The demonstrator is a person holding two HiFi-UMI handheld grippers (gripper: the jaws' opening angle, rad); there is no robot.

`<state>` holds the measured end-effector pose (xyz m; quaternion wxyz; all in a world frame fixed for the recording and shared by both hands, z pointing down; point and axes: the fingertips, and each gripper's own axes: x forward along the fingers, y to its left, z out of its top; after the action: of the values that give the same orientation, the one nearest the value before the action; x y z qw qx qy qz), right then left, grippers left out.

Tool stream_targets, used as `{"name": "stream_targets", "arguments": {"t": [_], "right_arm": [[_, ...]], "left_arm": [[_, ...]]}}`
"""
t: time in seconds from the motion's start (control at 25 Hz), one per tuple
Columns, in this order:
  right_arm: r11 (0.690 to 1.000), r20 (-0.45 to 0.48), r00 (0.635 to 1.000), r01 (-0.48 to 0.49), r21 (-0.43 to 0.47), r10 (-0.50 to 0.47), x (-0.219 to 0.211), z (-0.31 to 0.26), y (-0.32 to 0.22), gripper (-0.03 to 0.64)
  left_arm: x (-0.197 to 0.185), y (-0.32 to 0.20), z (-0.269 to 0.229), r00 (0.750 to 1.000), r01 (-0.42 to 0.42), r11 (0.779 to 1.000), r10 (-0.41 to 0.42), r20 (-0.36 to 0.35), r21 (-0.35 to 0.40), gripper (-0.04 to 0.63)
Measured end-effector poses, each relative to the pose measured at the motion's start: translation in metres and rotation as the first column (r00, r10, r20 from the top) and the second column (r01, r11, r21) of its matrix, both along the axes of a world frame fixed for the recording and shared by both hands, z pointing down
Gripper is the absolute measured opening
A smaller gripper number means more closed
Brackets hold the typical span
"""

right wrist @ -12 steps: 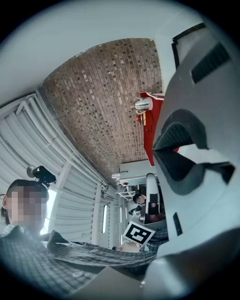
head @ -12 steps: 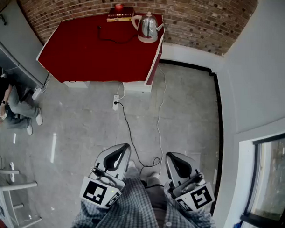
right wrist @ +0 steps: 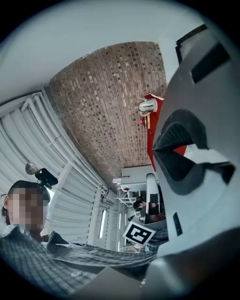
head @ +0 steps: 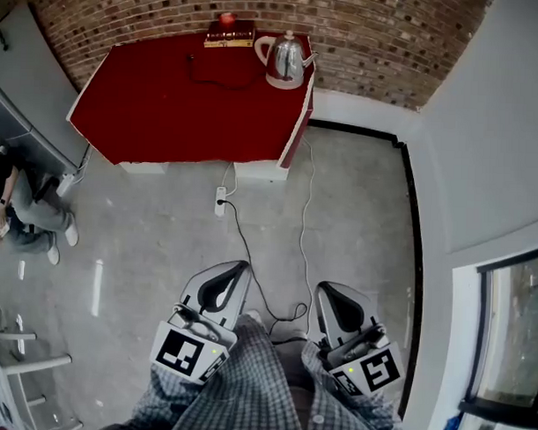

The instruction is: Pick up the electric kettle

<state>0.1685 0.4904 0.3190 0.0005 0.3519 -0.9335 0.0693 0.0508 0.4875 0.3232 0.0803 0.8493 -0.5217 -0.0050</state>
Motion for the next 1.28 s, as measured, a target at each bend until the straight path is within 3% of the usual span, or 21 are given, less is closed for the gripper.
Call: {"name": "stream_targets", "arguments": {"t": [0.32,0.64,1.28], "right_arm": [[0.999,0.02,0.999,-0.042,-0.009,0.042,-0.02,-0.005,-0.013,0.008],[0.999,-0.039,0.998,-0.044,0.028,0.045,-0.04,-0.004,-0.008,0.008],[1.0,-0.028,0.999,-0.019,-0.007,0.019,-0.049,0.001,-0.048,0.008]], "left_arm": [[-0.029,-0.002,-0.003,1.0,-0.007,1.0,0.007,0.004,0.024,0.008],[-0.059,0.004,0.002,1.0,0.006,1.0,-0.005,-0.028,0.023,0.008],[-0.077,-0.018,0.007,0.996,0.078,0.997,-0.077,-0.045,0.019,0.008]]}}
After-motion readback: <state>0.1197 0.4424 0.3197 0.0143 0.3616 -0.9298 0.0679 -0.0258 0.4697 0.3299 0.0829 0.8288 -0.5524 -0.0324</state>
